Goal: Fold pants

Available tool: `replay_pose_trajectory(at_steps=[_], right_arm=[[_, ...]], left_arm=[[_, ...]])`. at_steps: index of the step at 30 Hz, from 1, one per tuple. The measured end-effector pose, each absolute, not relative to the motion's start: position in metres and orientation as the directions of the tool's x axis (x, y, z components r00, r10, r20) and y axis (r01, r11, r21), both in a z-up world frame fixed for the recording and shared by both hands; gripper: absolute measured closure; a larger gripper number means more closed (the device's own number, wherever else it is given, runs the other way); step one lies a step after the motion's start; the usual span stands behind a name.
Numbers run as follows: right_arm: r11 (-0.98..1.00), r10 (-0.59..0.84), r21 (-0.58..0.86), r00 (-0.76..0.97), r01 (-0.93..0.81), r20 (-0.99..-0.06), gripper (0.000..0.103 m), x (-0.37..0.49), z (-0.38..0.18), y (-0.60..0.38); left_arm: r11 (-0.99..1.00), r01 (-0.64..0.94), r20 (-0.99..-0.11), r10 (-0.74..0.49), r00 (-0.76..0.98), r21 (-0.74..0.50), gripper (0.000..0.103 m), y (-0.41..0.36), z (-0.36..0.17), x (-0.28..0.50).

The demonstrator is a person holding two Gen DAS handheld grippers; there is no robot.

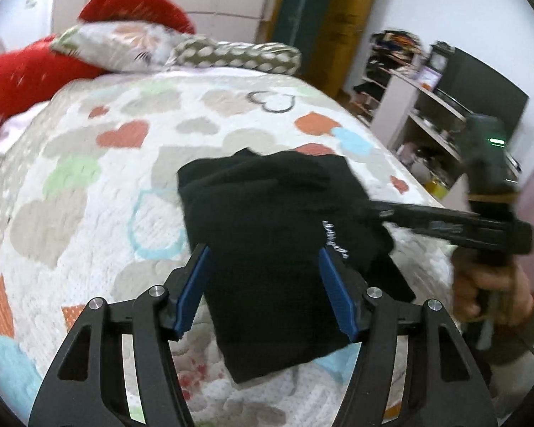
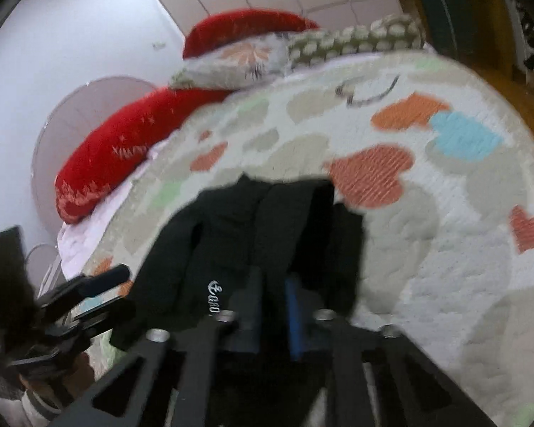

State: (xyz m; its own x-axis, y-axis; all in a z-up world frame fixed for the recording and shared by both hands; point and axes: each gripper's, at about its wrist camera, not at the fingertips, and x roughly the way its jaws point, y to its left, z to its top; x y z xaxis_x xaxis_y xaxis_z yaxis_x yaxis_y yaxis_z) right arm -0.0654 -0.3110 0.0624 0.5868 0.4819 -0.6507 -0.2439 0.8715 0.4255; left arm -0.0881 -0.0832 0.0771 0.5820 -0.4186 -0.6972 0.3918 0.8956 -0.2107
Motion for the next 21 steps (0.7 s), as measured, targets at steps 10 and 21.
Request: replay_pose_trajectory(at_steps=[10, 21], right_arm=[[0.911, 0.404, 0.372, 0.566, -0.177, -0.719, 0.098, -0.069, 0.046, -0.311], [0.914, 0.401, 0.327, 0.652, -0.24, -0.644, 0.093, -0.069, 0.09, -0.286]], left_arm=[[0.934, 0.27, -0.755, -0.349, 0.555, -0.234, 0.04, -0.087, 0.048, -0.071], [0.954, 0.256, -0.733, -0.287, 0.617, -0.158, 0.04, -0.083, 0.073, -0.067]])
